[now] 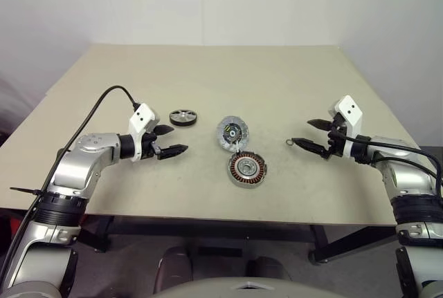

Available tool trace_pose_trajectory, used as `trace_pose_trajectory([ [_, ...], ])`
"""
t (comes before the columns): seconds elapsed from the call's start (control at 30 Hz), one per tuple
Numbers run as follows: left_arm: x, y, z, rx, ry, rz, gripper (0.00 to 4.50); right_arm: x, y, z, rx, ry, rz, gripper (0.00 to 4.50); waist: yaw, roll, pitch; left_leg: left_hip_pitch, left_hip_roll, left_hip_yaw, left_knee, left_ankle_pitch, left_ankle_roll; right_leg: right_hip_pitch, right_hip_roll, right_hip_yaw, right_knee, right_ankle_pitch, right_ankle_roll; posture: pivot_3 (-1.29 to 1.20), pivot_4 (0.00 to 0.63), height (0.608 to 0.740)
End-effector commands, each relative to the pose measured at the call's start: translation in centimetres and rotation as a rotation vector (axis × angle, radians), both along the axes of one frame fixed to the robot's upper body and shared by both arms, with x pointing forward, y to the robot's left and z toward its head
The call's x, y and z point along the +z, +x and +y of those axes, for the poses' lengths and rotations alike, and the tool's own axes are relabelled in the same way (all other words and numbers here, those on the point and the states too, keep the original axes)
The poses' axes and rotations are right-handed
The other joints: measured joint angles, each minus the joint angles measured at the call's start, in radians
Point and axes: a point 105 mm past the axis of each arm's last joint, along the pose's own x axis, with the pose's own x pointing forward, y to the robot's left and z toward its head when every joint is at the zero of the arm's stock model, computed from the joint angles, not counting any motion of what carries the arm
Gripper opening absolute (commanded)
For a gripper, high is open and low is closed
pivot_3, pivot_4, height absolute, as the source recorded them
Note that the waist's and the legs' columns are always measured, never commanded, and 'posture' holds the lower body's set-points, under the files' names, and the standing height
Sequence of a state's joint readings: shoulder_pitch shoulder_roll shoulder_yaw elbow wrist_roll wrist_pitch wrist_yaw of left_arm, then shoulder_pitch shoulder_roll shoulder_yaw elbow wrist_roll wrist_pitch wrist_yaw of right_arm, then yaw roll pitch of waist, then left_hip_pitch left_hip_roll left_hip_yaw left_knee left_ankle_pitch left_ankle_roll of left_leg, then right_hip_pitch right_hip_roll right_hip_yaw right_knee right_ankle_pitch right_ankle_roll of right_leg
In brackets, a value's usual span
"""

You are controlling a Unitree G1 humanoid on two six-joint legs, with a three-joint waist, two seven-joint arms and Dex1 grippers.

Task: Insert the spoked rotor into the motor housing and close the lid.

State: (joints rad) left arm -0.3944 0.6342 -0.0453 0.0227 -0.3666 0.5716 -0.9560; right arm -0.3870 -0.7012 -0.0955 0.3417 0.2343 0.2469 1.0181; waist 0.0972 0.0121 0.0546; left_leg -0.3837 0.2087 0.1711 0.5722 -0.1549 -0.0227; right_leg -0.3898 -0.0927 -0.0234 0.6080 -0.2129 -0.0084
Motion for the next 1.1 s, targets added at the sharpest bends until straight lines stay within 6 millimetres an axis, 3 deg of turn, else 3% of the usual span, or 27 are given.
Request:
trace_pose_trajectory([
  [0.03,1.7,0.3,-0.4,-0.024,0.005,-0.073,4.48,1.3,0.7,0.3,0.005,-0.003,-0.056,4.38,0.0,0.0,0.0,0.0,0.0,0.0,0.0,0.0,0.0,0.0,0.0,0.0,0.0,0.0,0.0,0.0,0.0,0.74],
  [0.57,1.8,0.3,-0.7,-0.024,0.005,-0.08,4.48,-1.0,1.7,1.8,0.017,-0.007,0.029,4.38,-0.001,0.0,0.0,0.0,0.0,0.0,0.0,0.0,0.0,0.0,0.0,0.0,0.0,0.0,0.0,0.0,0.0,0.74],
  [0.77,1.8,0.3,-0.7,-0.023,0.009,-0.084,4.48,-2.3,2.7,1.1,-0.054,-0.011,0.067,4.38,-0.001,0.0,0.0,0.0,0.0,0.0,0.001,0.0,0.0,0.0,0.0,0.0,0.001,0.0,0.0,0.0,0.0,0.74],
  [1.1,2.0,0.4,-0.5,-0.017,0.018,-0.098,4.48,-4.0,2.6,-0.1,-0.104,-0.053,0.11,4.38,-0.001,0.0,0.0,0.0,0.0,0.0,0.001,0.0,0.0,0.0,0.0,0.0,0.001,0.0,0.0,0.0,0.0,0.74],
])
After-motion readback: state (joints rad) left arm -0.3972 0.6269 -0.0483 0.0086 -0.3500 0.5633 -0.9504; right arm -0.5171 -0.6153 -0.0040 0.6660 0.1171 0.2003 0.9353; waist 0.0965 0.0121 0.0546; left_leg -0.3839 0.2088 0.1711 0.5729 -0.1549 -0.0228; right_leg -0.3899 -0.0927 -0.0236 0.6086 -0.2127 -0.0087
